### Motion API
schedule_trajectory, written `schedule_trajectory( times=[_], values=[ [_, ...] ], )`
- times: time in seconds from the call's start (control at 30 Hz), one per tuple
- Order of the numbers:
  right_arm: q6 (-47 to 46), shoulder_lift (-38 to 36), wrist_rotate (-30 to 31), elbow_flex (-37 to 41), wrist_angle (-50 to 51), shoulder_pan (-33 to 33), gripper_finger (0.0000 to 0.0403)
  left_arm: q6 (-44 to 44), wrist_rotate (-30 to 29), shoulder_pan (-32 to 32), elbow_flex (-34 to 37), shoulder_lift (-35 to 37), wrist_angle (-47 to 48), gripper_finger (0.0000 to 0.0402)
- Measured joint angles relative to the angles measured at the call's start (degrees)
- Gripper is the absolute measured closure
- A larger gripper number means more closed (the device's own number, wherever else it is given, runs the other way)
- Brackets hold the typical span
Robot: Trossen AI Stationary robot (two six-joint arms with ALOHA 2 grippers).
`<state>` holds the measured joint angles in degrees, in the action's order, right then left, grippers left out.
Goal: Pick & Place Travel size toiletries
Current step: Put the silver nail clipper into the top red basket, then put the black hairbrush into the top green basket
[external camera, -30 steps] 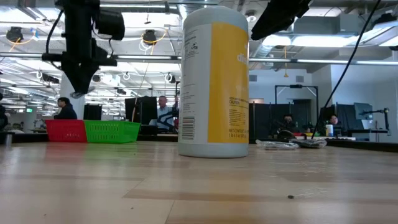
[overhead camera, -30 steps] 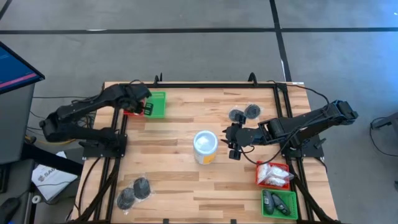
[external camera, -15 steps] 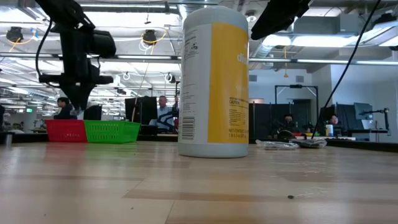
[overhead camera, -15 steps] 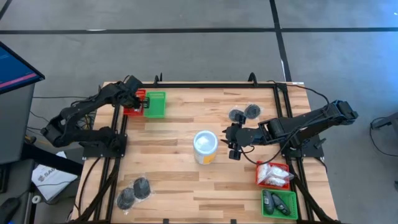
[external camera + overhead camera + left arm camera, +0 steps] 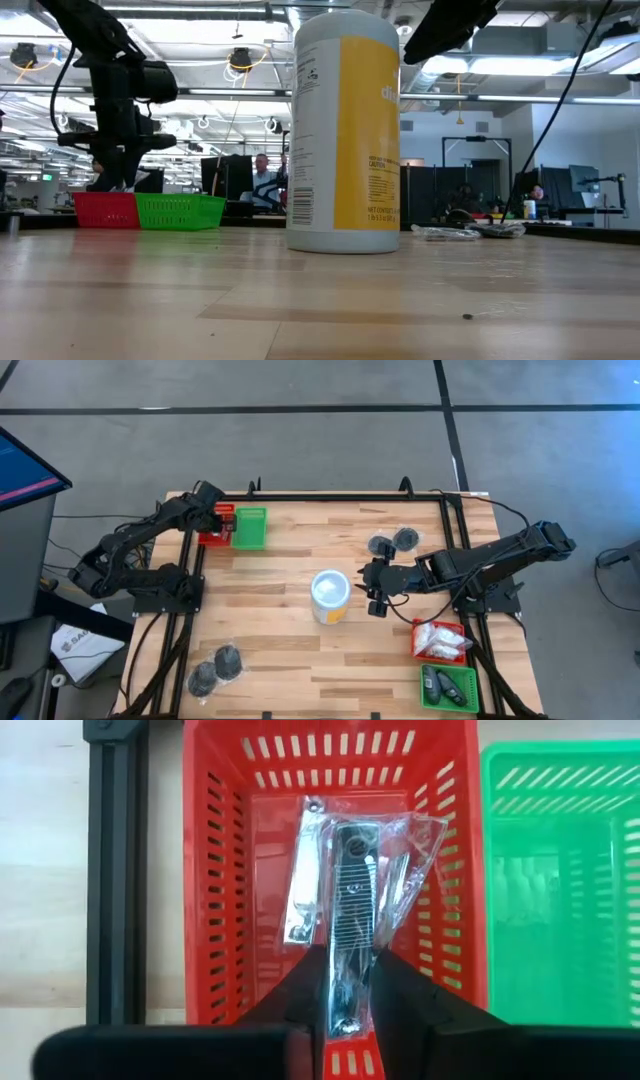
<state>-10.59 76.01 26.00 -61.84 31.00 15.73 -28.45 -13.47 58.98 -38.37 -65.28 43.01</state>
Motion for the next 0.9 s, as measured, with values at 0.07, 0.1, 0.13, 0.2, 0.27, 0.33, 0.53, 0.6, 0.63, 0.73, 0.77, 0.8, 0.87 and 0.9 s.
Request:
schedule_trajectory(
  times=[0.07, 0.1, 0.13, 0.2, 0.27, 0.33, 0.53, 0.6, 0.63, 0.73, 0.77, 0.8, 0.87, 0.9],
  values=[
    [0.0, 0.0, 0.0, 0.0, 0.0, 0.0, 0.0249, 0.0, 0.0, 0.0, 0.0, 0.0, -0.2, 0.0342],
    [0.0, 0.0, 0.0, 0.0, 0.0, 0.0, 0.0249, 0.0, 0.0, 0.0, 0.0, 0.0, -0.8, 0.0337],
    [0.0, 0.1, 0.0, 0.0, -0.1, 0.0, 0.0249, 0.0, 0.0, 0.0, 0.0, 0.0, -1.2, 0.033],
    [0.0, 0.2, 0.0, 0.0, 0.0, 0.0, 0.0249, 0.0, 0.0, 0.0, 0.0, 0.0, -1.4, 0.0319],
    [0.0, 0.2, 0.0, 0.0, -0.1, 0.0, 0.0249, 0.0, 0.0, 0.0, 0.0, 0.0, -1.8, 0.0311],
    [0.0, 0.2, 0.0, 0.0, 0.0, 0.0, 0.0249, 0.0, 0.0, 0.0, 0.0, 0.0, -1.8, 0.0307],
    [0.0, 0.2, 0.0, 0.0, -0.1, 0.0, 0.0249, 0.0, 0.0, 0.0, 0.0, 0.0, -2.1, 0.0306],
    [0.0, 0.2, 0.0, 0.0, 0.0, -0.1, 0.0249, 0.5, 0.4, -0.1, 0.0, 0.0, -2.0, 0.0306],
    [0.0, 0.2, 0.0, 0.0, -0.1, -0.1, 0.0249, 0.8, 0.9, -0.2, 0.0, 0.2, -2.0, 0.0306],
    [0.0, 0.2, 0.0, 0.0, 0.0, -0.1, 0.0249, 1.7, 3.3, -0.2, 0.0, 1.3, -1.8, 0.0305],
    [0.0, 0.2, 0.0, 0.0, -0.1, -0.1, 0.0249, 2.4, 4.8, -0.2, 0.0, 1.9, -1.7, 0.0305],
    [0.0, 0.2, 0.0, 0.0, -0.1, -0.1, 0.0249, 2.7, 6.7, -0.3, 0.0, 2.6, -1.6, 0.0305],
    [0.0, 0.2, 0.0, 0.0, -0.1, -0.1, 0.0249, 2.8, 9.9, -1.0, 0.0, 4.1, -1.6, 0.0305],
    [0.0, 0.2, 0.0, 0.0, -0.1, -0.1, 0.0249, 2.8, 10.7, -1.7, 0.0, 5.0, -1.5, 0.0305]
  ],
)
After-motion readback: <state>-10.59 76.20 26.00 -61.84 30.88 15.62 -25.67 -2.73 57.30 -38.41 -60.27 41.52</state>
